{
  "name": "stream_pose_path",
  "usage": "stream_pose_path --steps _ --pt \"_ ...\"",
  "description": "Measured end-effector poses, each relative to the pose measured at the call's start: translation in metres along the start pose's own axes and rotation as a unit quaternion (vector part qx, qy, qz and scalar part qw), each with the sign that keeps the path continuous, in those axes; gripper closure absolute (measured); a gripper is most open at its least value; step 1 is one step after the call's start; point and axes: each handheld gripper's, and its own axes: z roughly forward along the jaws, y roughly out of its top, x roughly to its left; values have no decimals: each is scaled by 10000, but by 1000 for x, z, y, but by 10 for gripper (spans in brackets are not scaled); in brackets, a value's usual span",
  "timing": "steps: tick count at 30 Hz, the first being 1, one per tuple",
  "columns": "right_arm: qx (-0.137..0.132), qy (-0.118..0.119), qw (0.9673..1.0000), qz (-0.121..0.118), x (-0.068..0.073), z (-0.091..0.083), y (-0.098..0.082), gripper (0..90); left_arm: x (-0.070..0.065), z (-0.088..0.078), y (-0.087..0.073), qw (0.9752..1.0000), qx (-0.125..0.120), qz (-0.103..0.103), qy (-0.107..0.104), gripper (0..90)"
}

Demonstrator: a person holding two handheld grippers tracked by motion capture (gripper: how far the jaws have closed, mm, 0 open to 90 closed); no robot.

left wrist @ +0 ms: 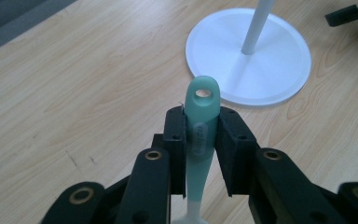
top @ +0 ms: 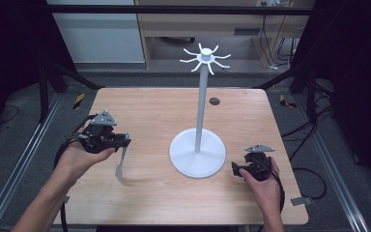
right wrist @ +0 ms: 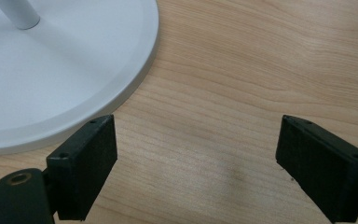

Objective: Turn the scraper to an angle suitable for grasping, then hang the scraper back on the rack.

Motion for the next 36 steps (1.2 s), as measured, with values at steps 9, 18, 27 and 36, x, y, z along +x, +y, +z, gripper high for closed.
stream_pose_path --steps 9,18,27,36 --pt "-3 -16 10000 21 0 -1 0 127 -5 -8 12 9998 -192 73 6 743" --pt "-45 -22 10000 27 -1 -1 0 124 -13 -13 25 9994 -292 188 8 743" --pt "-50 -28 10000 35 -1 -2 0 123 -19 -18 35 9989 -393 255 -33 743" --pt "-71 -12 9999 72 -2 -2 0 123 -28 -27 60 9977 -598 323 -56 743"
